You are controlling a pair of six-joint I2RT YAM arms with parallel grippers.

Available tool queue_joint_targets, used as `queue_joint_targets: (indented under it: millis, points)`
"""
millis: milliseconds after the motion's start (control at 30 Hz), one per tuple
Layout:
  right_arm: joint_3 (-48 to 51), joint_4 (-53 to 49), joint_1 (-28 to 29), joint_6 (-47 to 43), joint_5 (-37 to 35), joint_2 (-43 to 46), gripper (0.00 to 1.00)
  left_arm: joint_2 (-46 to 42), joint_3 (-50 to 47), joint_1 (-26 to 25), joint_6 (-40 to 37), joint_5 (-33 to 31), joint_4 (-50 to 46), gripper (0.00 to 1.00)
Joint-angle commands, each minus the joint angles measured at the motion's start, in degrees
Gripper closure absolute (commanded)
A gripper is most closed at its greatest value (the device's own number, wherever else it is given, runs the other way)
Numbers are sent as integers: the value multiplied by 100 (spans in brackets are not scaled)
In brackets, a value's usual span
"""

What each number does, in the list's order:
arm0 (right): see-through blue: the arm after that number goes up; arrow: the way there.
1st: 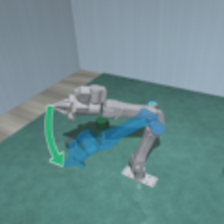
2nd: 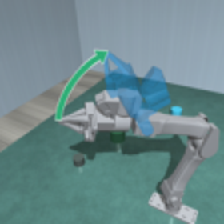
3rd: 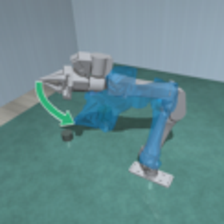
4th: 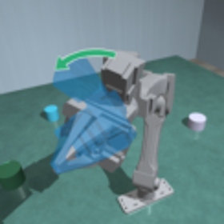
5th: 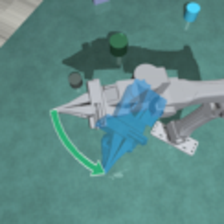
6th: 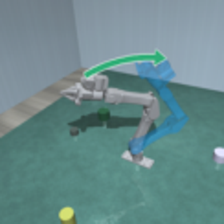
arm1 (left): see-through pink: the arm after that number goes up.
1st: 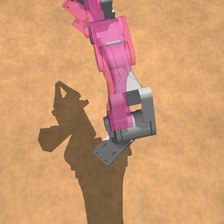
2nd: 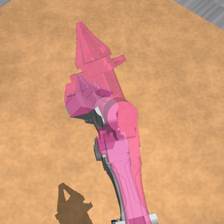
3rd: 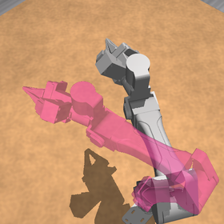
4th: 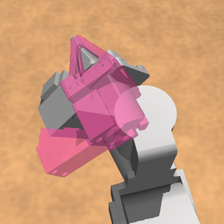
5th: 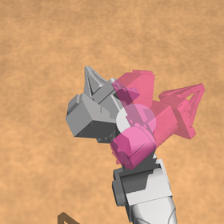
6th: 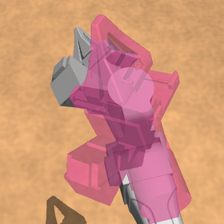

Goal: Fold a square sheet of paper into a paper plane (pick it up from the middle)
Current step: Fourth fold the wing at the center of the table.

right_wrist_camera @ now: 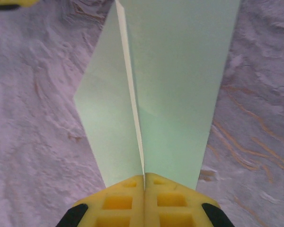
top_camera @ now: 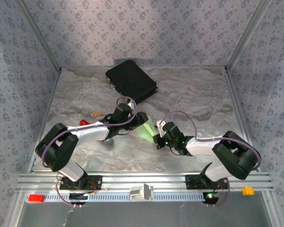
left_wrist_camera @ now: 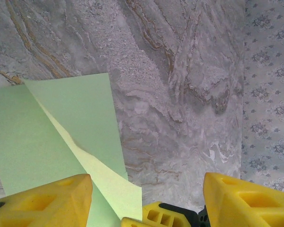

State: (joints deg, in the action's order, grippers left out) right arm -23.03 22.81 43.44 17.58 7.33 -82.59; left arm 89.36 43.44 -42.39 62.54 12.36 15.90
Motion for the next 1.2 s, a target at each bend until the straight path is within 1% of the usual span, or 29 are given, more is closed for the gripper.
queue_joint_targets:
  millis: [0, 67, 200, 367, 467, 533, 633, 767, 867, 1167]
  points:
    - [-183, 42, -201, 571, 1183, -213, 97, -66, -4, 27, -100, -47, -88, 37]
    - [-249, 92, -337, 773, 1537, -349, 97, -42, -2, 28, -102, -24, -79, 37]
    - [-334, 181, -540, 1078, 1997, -590, 97, -20, -18, 27, -85, -32, -75, 38]
    - [-197, 466, -753, 1451, 2177, -583, 96, -28, -57, 26, -59, -41, -36, 40]
    - [-68, 679, -845, 1655, 2240, -599, 96, -24, -64, 27, -50, -65, -39, 42]
    - [-1, 762, -865, 1765, 2240, -603, 97, 5, -72, 26, -49, -52, -24, 49]
    - [127, 737, -872, 1795, 2005, -586, 96, 60, -98, 21, -18, -15, 29, 64]
    - [235, 746, -873, 1964, 1938, -603, 96, 175, -137, 20, 38, 90, 140, 77]
    - [228, 743, -874, 2040, 2008, -677, 96, 269, -157, 12, 80, 160, 253, 82]
    - [339, 939, -918, 2241, 2037, -770, 96, 556, -44, -98, 86, 327, 448, 88]
